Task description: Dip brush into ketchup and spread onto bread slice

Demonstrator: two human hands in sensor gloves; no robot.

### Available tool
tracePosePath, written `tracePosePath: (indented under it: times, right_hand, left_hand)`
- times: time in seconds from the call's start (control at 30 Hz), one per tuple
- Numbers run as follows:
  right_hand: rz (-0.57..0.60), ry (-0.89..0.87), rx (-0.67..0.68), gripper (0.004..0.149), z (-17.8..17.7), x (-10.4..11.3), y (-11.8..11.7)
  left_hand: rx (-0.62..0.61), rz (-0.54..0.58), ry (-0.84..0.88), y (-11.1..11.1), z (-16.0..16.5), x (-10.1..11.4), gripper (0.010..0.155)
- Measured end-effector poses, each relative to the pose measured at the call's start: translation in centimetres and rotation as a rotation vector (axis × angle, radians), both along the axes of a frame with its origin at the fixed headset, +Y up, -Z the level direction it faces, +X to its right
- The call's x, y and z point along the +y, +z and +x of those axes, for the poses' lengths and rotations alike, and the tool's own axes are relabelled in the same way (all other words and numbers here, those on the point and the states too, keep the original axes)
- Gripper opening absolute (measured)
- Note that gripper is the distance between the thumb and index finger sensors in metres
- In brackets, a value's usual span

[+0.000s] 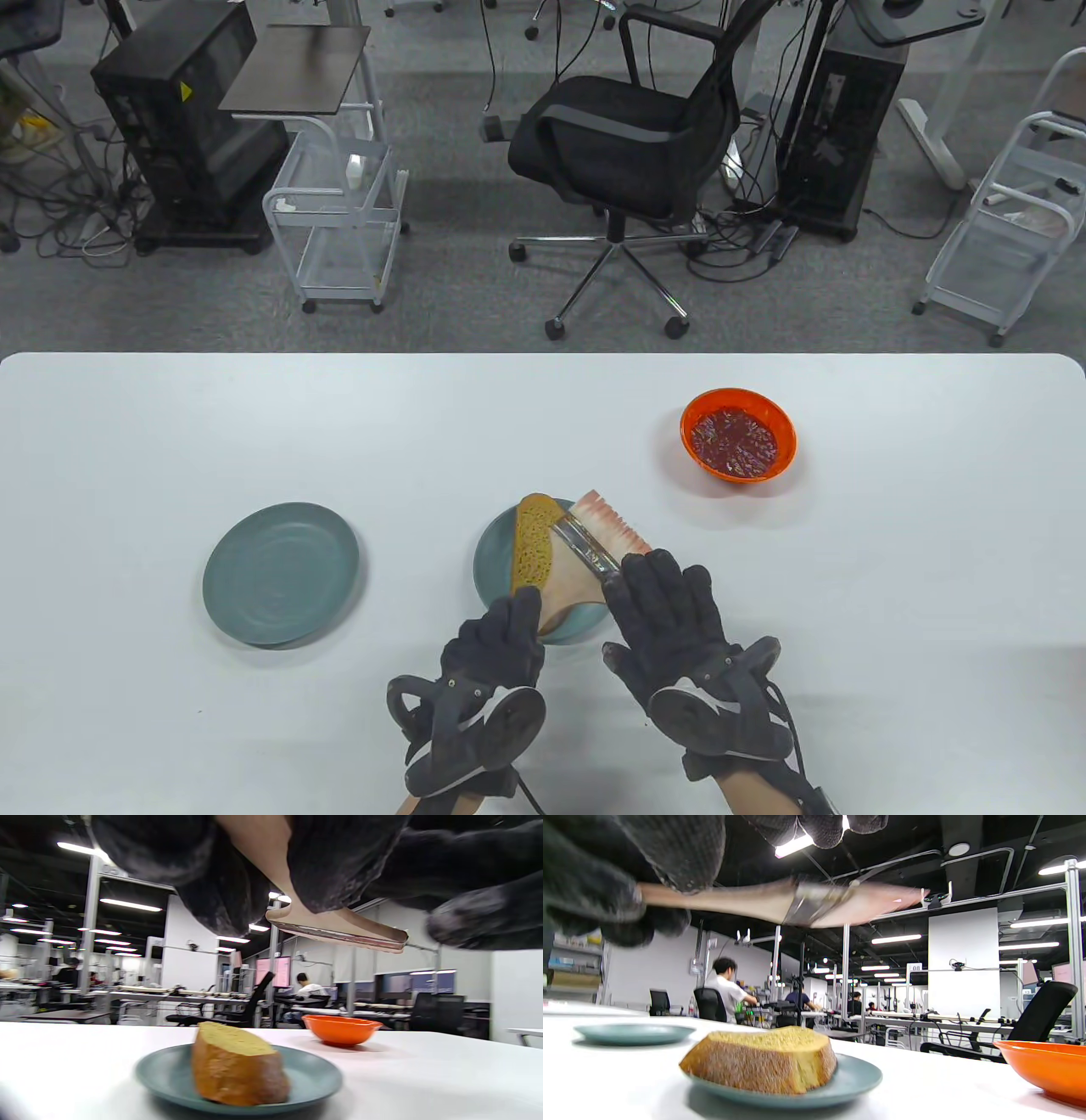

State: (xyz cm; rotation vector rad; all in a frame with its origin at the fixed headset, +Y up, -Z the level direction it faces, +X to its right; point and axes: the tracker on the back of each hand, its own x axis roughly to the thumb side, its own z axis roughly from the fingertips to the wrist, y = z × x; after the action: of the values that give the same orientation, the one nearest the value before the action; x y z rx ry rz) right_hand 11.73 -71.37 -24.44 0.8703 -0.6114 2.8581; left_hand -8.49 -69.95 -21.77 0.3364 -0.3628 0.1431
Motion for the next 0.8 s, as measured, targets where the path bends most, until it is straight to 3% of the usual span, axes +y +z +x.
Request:
tracePosePath:
  times: [0.2, 0.53, 0.6, 0.73, 0.8]
  right_hand:
    - [-0.01, 0.099, -0.034, 0.066, -1.0, -0.5, 0.3]
    - [0.128, 0.115, -0.101, 0.057, -1.5, -0.6, 0.5]
    - [0.156, 0.139, -0.102, 0.057, -1.5, -0.6, 0.6]
    - [0.334, 0.277, -0.028, 0.052, -1.6, -0.6, 1.2]
    - [0.306, 0.233, -0.023, 0.052, -1.5, -0.4, 1.1]
  left_hand:
    - [-0.083, 0.002, 0.014, 0.9, 1.5, 0.0, 0.057]
    - [-0.202, -0.019, 0.065, 1.0, 1.6, -0.2, 0.056]
    - [-0.227, -0.006, 0.092, 0.9, 1.5, -0.1, 0.056]
    - [-0.359, 0.017, 0.216, 0.7, 0.7, 0.6, 0.053]
    - [-0.398, 0.042, 0.3, 0.5, -0.1, 1.3, 0.055]
